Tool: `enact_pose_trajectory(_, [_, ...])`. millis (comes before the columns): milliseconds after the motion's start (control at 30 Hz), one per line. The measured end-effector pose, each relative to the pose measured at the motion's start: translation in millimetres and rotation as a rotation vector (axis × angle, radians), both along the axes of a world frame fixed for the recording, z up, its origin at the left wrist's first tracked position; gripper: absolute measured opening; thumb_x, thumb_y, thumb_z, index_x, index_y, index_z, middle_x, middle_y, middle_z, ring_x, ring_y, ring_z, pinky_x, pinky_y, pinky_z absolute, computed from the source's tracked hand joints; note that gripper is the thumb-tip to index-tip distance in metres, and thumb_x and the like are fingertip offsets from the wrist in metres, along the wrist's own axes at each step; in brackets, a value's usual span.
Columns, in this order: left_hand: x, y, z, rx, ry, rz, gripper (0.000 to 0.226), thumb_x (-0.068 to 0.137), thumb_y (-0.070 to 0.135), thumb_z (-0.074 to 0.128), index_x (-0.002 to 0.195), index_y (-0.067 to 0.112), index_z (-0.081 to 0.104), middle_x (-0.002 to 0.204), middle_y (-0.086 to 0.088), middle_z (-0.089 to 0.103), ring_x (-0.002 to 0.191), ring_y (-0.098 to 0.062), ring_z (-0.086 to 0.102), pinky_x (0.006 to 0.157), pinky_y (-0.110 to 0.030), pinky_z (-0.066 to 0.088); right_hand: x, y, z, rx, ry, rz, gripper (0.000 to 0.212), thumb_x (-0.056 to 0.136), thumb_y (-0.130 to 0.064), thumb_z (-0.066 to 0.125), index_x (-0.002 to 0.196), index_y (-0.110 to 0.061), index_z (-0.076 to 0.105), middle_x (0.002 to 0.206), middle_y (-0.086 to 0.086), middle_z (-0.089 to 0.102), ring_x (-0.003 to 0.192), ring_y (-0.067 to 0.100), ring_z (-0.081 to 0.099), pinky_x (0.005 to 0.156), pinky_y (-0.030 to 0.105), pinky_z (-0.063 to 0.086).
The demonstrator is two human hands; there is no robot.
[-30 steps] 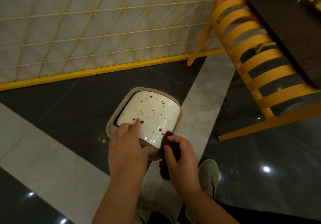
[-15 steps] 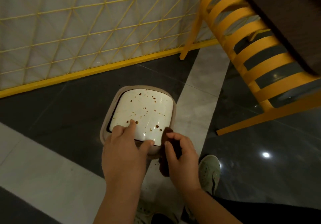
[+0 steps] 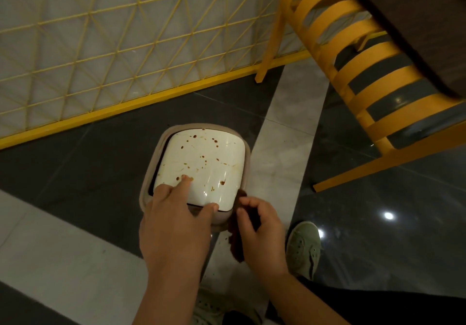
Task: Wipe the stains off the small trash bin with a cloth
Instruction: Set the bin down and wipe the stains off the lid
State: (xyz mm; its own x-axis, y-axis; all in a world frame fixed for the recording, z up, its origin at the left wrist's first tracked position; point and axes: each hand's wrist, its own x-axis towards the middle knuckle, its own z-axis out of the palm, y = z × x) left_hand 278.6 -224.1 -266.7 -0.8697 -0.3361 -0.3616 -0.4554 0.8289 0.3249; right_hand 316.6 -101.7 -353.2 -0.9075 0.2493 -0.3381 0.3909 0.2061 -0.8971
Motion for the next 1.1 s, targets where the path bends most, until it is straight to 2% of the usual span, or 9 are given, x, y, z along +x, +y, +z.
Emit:
enact_pose_trajectory(100, [0, -1, 0, 0.012, 0.006, 0.008, 0.074, 0.079, 0.048, 0.068, 0.143, 0.033, 0.035, 0.137, 0.002, 0.038, 0.129, -0.023, 0.039, 0.096, -0.048, 0.047, 22, -10, 1, -0.009, 0.051, 0.022, 0.019, 0.086, -0.037, 0.061, 0.102, -0.045, 0.060, 0.102, -0.014, 0.064, 0.093, 0.011, 0.065, 0.081, 0.039, 0.057])
enact_pose_trajectory(200, [0, -1, -1, -0.006, 0.008, 0.006, 0.074, 0.078, 0.047, 0.068, 0.143, 0.034, 0.035, 0.138, 0.001, 0.038, 0.129, -0.023, 0.040, 0.097, -0.050, 0.046, -2, -11, 20, 0.114, 0.224, 0.055, 0.024, 0.089, -0.016, 0.064, 0.103, -0.036, 0.061, 0.104, -0.018, 0.060, 0.100, -0.002, 0.058, 0.086, 0.015, 0.049])
enact_pose_trajectory(300, [0, 0, 0, -0.015, -0.008, 0.009, 0.073, 0.080, 0.048, 0.066, 0.143, 0.035, 0.034, 0.139, 0.002, 0.037, 0.129, -0.023, 0.039, 0.099, -0.049, 0.045, -41, -5, 30, 0.077, 0.165, -0.010, 0.023, 0.092, -0.021, 0.059, 0.110, -0.035, 0.062, 0.107, -0.023, 0.057, 0.102, -0.010, 0.053, 0.084, 0.004, 0.043])
enact_pose_trajectory(433, [-2, 1, 3, -0.007, -0.035, 0.010, 0.072, 0.081, 0.048, 0.065, 0.144, 0.034, 0.033, 0.139, 0.001, 0.036, 0.130, -0.023, 0.037, 0.101, -0.048, 0.044, -47, 1, 15, -0.014, -0.008, -0.119, 0.019, 0.095, -0.026, 0.056, 0.109, -0.037, 0.062, 0.108, -0.020, 0.062, 0.101, -0.004, 0.057, 0.092, 0.024, 0.051])
enact_pose_trajectory(533, [-2, 1, 4, -0.013, -0.035, 0.018, 0.072, 0.081, 0.048, 0.064, 0.144, 0.035, 0.032, 0.140, 0.002, 0.035, 0.131, -0.023, 0.036, 0.101, -0.047, 0.044, -19, -6, 11, -0.029, -0.060, -0.126, 0.020, 0.094, -0.022, 0.058, 0.104, -0.038, 0.061, 0.106, -0.017, 0.064, 0.096, 0.000, 0.061, 0.089, 0.033, 0.056])
enact_pose_trajectory(667, [-1, -2, 1, -0.022, -0.018, 0.019, 0.072, 0.080, 0.048, 0.066, 0.143, 0.036, 0.033, 0.139, 0.002, 0.036, 0.130, -0.023, 0.038, 0.100, -0.050, 0.045, -2, -17, 24, -0.035, 0.093, -0.032, 0.020, 0.091, -0.019, 0.062, 0.100, -0.037, 0.064, 0.104, -0.018, 0.061, 0.095, 0.006, 0.063, 0.082, 0.031, 0.057])
enact_pose_trajectory(800, [0, -2, 0, -0.026, -0.016, 0.017, 0.073, 0.079, 0.048, 0.067, 0.143, 0.036, 0.033, 0.138, 0.003, 0.037, 0.130, -0.023, 0.038, 0.100, -0.050, 0.044, -43, -11, 35, 0.128, 0.247, 0.039, 0.021, 0.091, -0.020, 0.061, 0.106, -0.034, 0.063, 0.103, -0.023, 0.056, 0.101, -0.007, 0.054, 0.087, 0.008, 0.043])
enact_pose_trajectory(933, [-1, -1, 2, -0.008, -0.030, 0.018, 0.074, 0.080, 0.047, 0.066, 0.144, 0.035, 0.032, 0.139, 0.003, 0.036, 0.131, -0.023, 0.037, 0.103, -0.049, 0.042, -68, 1, 24, 0.001, 0.083, -0.107, 0.021, 0.094, -0.024, 0.057, 0.110, -0.036, 0.062, 0.108, -0.022, 0.058, 0.102, -0.005, 0.055, 0.094, 0.022, 0.049])
enact_pose_trajectory(1100, [-2, -1, 3, -0.015, -0.034, 0.011, 0.072, 0.081, 0.047, 0.066, 0.144, 0.034, 0.032, 0.140, 0.002, 0.036, 0.131, -0.023, 0.039, 0.102, -0.049, 0.043, -8, -6, 19, 0.078, 0.102, 0.021, 0.024, 0.091, -0.019, 0.061, 0.102, -0.040, 0.057, 0.105, -0.022, 0.058, 0.099, -0.003, 0.058, 0.089, 0.025, 0.053])
